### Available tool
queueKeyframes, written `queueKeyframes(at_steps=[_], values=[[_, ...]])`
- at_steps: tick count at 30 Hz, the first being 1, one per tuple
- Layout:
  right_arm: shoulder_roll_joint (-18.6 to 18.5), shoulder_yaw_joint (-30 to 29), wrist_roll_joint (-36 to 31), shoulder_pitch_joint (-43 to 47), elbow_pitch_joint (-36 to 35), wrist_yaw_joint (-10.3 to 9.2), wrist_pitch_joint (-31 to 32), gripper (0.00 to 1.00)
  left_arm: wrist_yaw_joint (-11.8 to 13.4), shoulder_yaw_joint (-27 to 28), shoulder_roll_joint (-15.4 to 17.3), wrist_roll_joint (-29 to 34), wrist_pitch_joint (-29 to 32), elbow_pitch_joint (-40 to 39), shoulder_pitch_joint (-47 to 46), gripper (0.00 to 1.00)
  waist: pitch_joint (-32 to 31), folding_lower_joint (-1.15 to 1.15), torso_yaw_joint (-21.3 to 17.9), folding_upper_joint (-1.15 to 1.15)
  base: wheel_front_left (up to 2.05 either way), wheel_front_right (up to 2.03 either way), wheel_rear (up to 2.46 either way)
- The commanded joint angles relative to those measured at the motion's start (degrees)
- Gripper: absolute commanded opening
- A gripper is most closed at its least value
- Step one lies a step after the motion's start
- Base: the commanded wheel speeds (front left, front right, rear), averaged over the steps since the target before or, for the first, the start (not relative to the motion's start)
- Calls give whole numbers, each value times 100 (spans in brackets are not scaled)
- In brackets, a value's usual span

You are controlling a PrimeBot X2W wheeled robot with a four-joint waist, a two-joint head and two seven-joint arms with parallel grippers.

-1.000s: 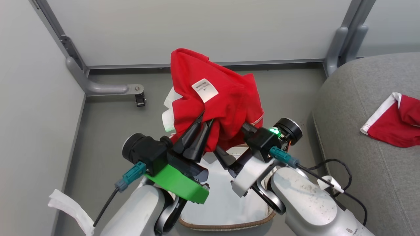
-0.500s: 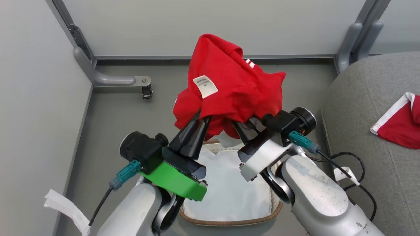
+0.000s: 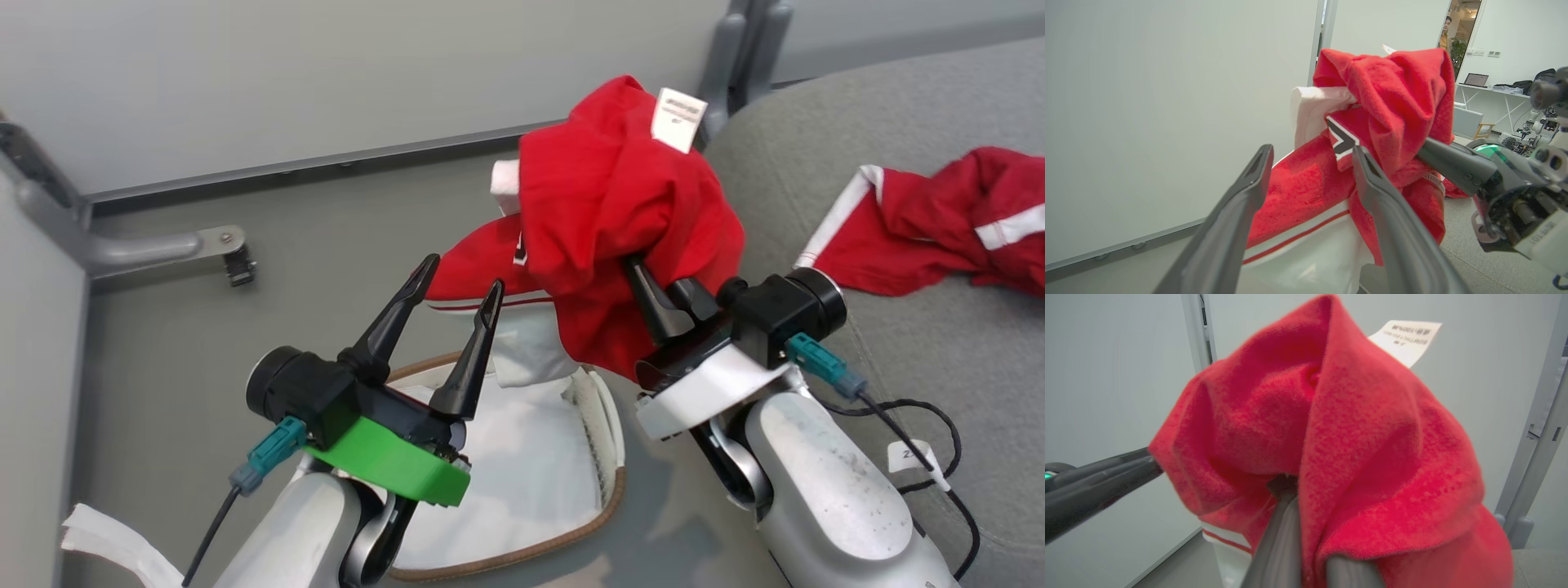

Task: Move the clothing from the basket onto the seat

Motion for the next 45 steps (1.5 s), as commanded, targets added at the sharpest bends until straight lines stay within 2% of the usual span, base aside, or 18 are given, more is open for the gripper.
queueKeyframes(at_steps=[1,8,12,16,23,32,39,42,45], values=[[-23,-74,-13,105,-56,-8,-4,0,-16,36,48,39,6,-16,98,100,231,0,-1011,0,0,0,0],[-12,-430,-87,465,-263,-8,-5,0,-16,17,130,20,6,-39,200,100,403,0,-1969,0,0,0,0],[-11,-591,-236,600,-319,-8,-4,0,-16,-35,164,18,5,-6,265,100,467,0,-2251,0,0,0,0],[-12,-816,-435,460,-223,-8,-4,0,-16,-43,238,25,5,-1,262,100,625,0,-2350,0,0,0,0],[-23,-1458,-1069,-455,127,-8,-4,0,-16,-136,561,-19,5,-35,164,100,1164,0,-2189,0,0,0,0],[-742,-2413,-1790,-2299,990,-8,2,0,-16,-106,1097,-139,5,-284,-112,100,2096,0,-1726,0,0,0,0],[-1209,-3358,-2234,-3301,1618,-8,264,0,-16,-138,1410,-196,5,-552,-435,100,2735,0,-1286,0,0,0,0],[-1223,-3909,-2484,-3408,1793,-8,400,0,-16,-157,1460,-227,5,-645,-563,100,2930,0,-1085,0,0,0,0],[-1086,-4404,-2689,-3291,1900,-8,449,0,-16,-130,1495,-259,5,-661,-626,100,3055,0,-957,0,0,0,0]])
